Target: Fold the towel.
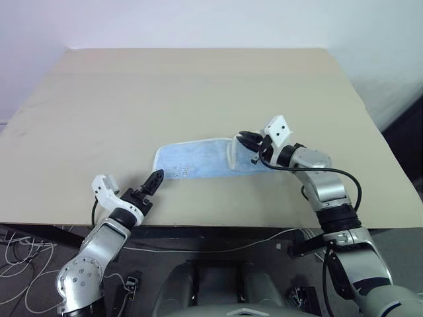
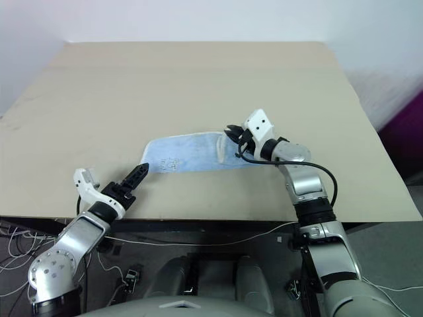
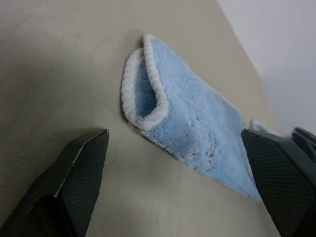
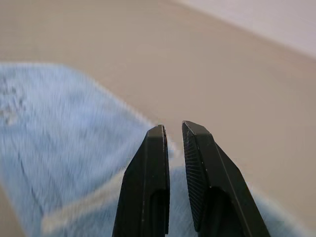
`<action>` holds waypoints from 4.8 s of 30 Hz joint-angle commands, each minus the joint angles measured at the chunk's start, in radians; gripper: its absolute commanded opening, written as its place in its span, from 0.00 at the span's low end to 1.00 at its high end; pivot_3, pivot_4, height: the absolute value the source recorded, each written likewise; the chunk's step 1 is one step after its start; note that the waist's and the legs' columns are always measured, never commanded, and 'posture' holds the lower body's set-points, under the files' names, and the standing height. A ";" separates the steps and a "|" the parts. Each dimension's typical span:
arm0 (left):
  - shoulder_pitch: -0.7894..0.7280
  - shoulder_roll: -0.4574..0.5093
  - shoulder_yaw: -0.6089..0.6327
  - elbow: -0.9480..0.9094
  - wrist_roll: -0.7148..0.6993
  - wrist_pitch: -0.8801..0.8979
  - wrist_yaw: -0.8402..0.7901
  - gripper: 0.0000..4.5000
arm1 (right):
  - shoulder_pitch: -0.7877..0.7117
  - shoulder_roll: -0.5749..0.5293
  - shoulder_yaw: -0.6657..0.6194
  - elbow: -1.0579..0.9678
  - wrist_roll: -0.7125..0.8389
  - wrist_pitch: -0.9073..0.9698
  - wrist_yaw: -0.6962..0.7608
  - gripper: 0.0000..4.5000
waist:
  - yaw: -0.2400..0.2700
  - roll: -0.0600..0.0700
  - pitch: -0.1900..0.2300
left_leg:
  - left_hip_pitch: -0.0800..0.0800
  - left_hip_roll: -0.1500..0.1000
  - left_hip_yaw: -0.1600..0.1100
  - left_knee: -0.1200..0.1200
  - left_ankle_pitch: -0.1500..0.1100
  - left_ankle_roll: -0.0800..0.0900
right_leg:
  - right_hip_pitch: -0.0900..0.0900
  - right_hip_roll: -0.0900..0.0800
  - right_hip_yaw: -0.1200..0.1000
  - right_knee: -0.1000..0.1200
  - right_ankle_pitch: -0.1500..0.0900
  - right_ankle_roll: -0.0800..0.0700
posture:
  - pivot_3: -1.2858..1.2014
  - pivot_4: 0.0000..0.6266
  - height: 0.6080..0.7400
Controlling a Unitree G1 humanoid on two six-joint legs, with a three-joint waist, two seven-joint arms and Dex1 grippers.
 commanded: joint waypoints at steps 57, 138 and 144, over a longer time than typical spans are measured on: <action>-0.405 0.436 -0.091 0.182 0.145 -0.022 -0.446 0.01 | 0.098 -0.063 -0.061 -0.139 -0.008 -0.002 -0.064 0.12 | -0.009 -0.001 0.003 | -0.002 0.000 -0.001 -0.003 0.001 -0.001 | -0.003 0.001 -0.001 -0.001 0.000 0.000 | 0.52 0.24 1.00; -0.366 0.340 -0.148 0.452 0.806 -0.435 -0.731 0.03 | 0.123 0.102 -0.408 -0.244 0.571 0.927 -0.265 0.90 | -0.024 -0.001 0.004 | -0.006 0.001 -0.002 -0.002 0.001 -0.002 | -0.007 0.000 0.000 0.001 0.000 0.000 | 0.52 0.24 1.00; -0.345 0.321 -0.168 0.432 0.812 -0.440 -0.740 0.03 | 0.115 0.190 -0.439 -0.253 0.642 1.036 -0.377 0.99 | -0.028 -0.001 0.004 | -0.006 0.001 -0.001 -0.003 0.001 -0.001 | -0.008 -0.001 0.000 0.001 0.000 0.000 | 0.52 0.24 1.00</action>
